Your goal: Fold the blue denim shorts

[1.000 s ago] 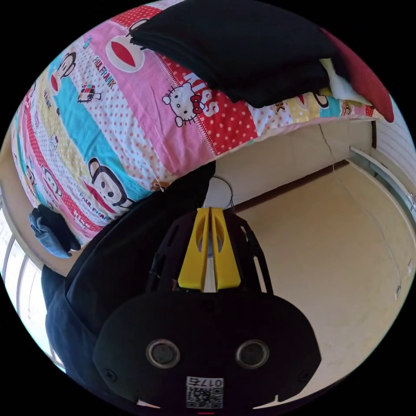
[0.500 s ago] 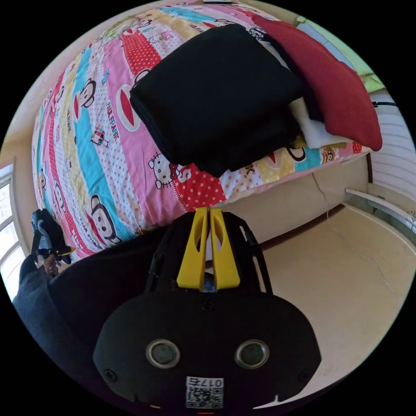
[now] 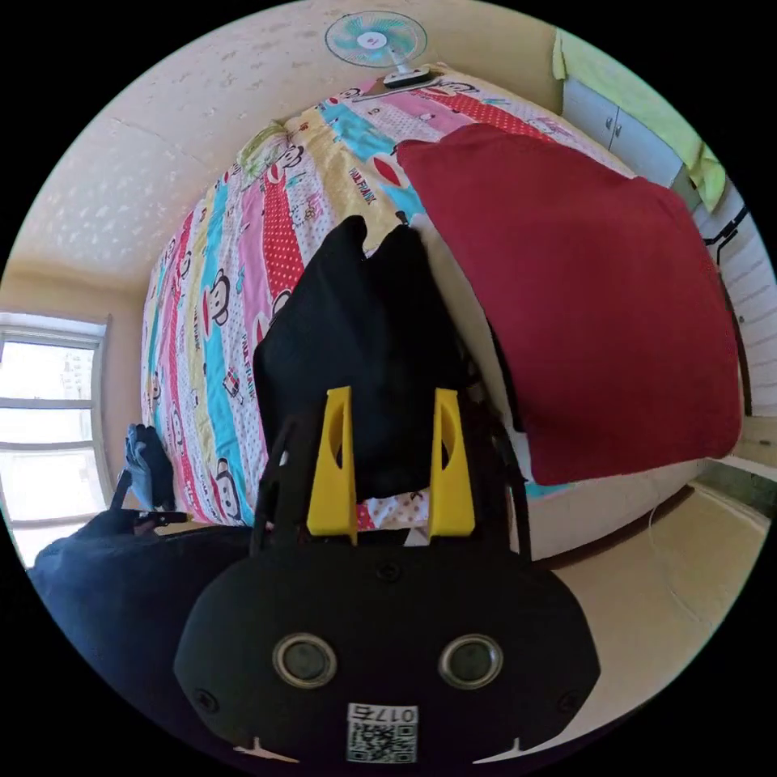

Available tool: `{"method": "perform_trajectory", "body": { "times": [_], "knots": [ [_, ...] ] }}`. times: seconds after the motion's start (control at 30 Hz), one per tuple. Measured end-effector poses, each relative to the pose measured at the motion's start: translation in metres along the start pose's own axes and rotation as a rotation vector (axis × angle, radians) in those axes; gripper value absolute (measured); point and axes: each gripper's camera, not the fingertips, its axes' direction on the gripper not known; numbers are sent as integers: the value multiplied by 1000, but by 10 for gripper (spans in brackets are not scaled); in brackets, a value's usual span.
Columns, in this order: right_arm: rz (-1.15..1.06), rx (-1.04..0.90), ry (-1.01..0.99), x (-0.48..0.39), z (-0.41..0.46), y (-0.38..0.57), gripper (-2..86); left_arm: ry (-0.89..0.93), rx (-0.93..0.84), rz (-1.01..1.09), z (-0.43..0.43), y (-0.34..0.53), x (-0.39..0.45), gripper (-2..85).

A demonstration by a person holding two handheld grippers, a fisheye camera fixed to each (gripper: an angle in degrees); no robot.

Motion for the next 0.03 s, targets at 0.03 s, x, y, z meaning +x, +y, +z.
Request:
{"method": "perform_trajectory", "body": {
  "times": [0.03],
  "knots": [
    [-5, -61, -62, 8, 11, -8, 132, -35, 7, 17, 1, -2, 9, -5]
  ]
}}
